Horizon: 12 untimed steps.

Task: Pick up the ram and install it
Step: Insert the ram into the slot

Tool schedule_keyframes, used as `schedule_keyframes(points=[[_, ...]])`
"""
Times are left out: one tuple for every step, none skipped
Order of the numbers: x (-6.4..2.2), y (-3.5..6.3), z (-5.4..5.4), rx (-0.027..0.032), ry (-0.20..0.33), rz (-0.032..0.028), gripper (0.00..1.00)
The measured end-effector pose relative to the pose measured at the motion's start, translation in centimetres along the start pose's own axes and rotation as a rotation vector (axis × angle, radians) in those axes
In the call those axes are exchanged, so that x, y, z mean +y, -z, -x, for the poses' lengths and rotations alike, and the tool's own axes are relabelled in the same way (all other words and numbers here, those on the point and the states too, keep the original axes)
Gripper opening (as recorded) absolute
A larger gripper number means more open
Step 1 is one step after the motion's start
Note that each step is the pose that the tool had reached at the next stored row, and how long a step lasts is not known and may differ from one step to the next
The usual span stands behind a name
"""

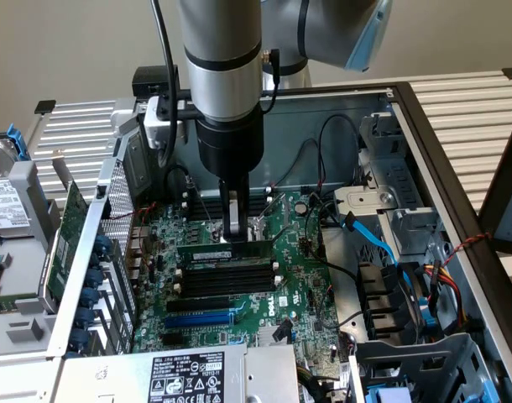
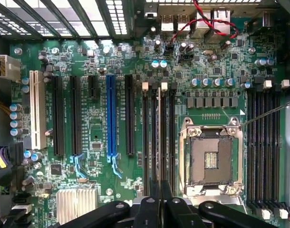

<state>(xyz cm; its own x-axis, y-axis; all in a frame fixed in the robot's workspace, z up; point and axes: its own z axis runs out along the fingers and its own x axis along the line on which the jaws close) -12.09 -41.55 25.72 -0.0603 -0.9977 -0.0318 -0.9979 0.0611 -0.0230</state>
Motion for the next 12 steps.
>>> schedule_keyframes(points=[[0.00, -0.02, -0.04, 0.0002, 0.000, 0.0006, 0.12], [-0.01, -0.04, -0.08, 0.0002, 0.000, 0.0009, 0.12], [-0.01, -0.06, -0.14, 0.0000, 0.000, 0.0010, 0.12], [-0.01, -0.10, -0.17, 0.0000, 0.000, 0.0010, 0.12], [-0.01, -0.18, -0.18, -0.0002, 0.000, 0.0010, 0.12], [0.00, -0.30, -0.19, 0.0000, 0.000, 0.0012, 0.12], [0.00, -0.41, -0.19, 0.0001, 0.000, 0.0013, 0.12], [0.01, -0.54, -0.20, 0.0002, 0.000, 0.0015, 0.12], [0.01, -0.68, -0.20, 0.0006, 0.000, 0.0020, 0.12], [0.01, -0.78, -0.21, 0.0016, 0.000, 0.0032, 0.12], [0.01, -0.84, -0.21, 0.0038, 0.000, 0.0046, 0.12], [0.00, -0.86, -0.21, 0.0065, 0.000, 0.0052, 0.12]])
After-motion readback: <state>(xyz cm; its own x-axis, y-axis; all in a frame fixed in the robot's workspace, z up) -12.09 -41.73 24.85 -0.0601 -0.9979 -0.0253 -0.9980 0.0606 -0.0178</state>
